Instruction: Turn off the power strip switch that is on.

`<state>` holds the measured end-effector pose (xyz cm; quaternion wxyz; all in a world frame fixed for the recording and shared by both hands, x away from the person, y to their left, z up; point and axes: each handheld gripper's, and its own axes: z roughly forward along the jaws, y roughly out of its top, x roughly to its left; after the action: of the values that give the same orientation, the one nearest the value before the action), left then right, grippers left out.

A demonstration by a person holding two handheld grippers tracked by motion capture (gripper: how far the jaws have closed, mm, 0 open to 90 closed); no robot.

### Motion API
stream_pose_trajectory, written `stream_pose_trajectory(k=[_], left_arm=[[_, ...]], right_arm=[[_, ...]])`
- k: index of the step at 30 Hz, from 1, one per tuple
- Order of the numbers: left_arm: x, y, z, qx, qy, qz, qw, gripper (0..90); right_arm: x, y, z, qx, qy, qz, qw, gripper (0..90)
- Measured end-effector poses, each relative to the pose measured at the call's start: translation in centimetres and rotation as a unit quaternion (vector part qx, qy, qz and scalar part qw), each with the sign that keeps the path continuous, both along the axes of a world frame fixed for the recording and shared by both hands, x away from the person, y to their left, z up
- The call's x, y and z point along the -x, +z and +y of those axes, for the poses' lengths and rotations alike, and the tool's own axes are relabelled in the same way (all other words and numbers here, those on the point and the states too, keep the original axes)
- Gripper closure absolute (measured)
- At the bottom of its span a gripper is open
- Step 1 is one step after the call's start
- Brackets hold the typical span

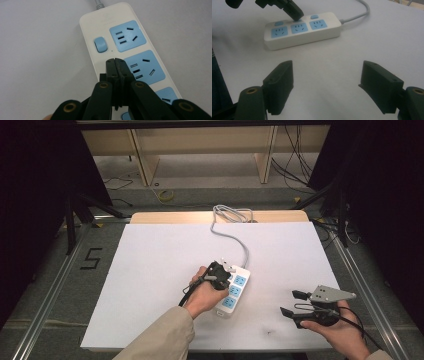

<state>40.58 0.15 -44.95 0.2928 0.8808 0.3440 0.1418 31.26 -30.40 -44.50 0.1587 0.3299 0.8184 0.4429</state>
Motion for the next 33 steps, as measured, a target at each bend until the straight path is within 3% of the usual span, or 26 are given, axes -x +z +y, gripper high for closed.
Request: stream_pose_trajectory(k=[17,33], left_arm=[[-0.31,0.14,-0.07,0.003,0.006,0.018,0.9998,90.0],[-0.44,0.31,-0.4,-0.011,0.006,0.023,0.9997,90.0]], right_arm=[[0.01,-0.05,0.01,0.0,0.002,0.0,1.0,26.8],[0.03,-0.08,0.06,0.0,0.001,0.003,1.0,26.8]])
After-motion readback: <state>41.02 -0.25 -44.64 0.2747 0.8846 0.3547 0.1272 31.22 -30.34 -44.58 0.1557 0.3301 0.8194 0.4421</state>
